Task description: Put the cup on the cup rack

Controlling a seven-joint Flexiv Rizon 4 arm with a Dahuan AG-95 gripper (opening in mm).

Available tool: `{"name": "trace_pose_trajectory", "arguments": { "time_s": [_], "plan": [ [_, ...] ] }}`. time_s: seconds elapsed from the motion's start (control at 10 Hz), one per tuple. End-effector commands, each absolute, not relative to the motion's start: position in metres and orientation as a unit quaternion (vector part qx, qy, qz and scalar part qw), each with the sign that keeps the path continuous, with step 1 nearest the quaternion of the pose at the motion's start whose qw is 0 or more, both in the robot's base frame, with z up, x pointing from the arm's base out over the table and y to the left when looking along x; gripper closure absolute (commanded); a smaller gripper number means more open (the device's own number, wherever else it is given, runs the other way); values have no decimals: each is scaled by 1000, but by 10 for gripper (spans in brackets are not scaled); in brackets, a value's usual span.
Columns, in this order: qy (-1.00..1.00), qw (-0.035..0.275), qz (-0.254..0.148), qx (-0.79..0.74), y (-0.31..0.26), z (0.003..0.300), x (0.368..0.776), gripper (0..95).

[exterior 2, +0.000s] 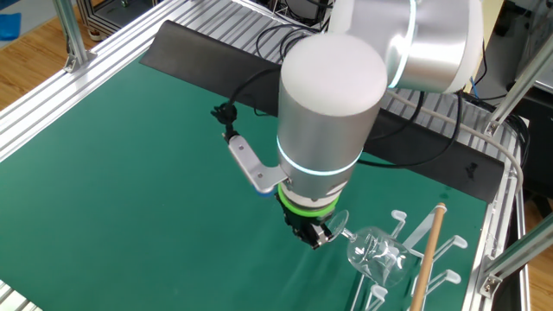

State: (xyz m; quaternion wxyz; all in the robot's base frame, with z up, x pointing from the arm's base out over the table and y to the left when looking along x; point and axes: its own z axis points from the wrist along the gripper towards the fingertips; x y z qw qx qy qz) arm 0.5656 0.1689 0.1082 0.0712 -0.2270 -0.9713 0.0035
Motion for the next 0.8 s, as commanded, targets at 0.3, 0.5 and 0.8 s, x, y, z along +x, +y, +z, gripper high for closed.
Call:
{"name": "trace_pose_trajectory", "arguments": {
  "time_s": [0.3, 0.5, 0.8],
  "plan": [
    [-970, 84, 7, -226, 174, 115, 555, 950],
    [-971, 98, 6, -219, 176, 118, 550, 950],
    [-969, 102, 2, -224, 181, 119, 544, 950]
  ]
}}
